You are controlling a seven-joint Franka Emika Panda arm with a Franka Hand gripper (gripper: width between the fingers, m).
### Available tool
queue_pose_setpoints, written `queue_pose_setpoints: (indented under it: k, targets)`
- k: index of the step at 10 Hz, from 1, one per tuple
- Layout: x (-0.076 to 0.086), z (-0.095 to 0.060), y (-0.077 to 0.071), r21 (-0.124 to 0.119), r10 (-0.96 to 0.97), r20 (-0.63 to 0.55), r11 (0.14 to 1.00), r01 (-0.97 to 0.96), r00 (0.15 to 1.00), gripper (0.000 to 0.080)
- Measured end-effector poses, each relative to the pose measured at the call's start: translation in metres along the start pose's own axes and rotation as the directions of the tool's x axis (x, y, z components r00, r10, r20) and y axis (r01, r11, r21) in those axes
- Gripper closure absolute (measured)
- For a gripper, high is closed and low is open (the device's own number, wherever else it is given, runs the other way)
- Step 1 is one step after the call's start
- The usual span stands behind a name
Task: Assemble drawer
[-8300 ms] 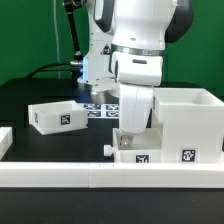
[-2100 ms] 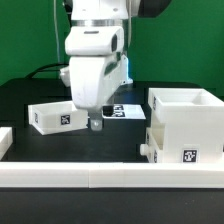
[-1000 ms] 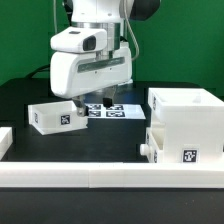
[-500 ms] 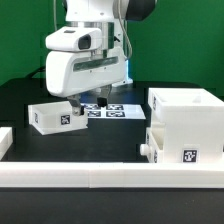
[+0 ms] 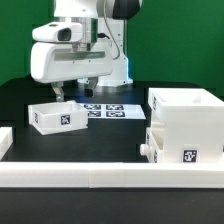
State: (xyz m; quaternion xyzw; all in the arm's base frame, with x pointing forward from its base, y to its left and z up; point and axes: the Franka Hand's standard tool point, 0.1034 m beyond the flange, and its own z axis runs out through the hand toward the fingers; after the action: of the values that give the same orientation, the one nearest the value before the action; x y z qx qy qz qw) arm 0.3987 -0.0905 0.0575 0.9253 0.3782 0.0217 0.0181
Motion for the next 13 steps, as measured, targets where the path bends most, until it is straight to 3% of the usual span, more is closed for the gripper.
queue_pose_setpoints:
  k: [1,4,5,7,10,13]
  targets:
    - [-0.009,0.002,0.000,-0.005,0.016,0.001,1.000,-0.016,1.000,0.0150]
    - [-0.009,0.004,0.000,-0.002,0.015,0.003,1.000,-0.015,1.000,0.0150]
    - [-0.010,0.011,-0.002,-0.013,0.016,-0.007,1.000,-0.016,1.000,0.0150]
    - [-0.020,0.029,-0.014,0.003,0.023,0.002,1.000,-0.023,1.000,0.0150]
    - [-0.024,0.043,-0.024,0.025,0.021,0.014,0.999,-0.021,1.000,0.0150]
    - [-0.037,0.050,-0.026,0.024,0.023,0.018,0.999,-0.023,1.000,0.0165]
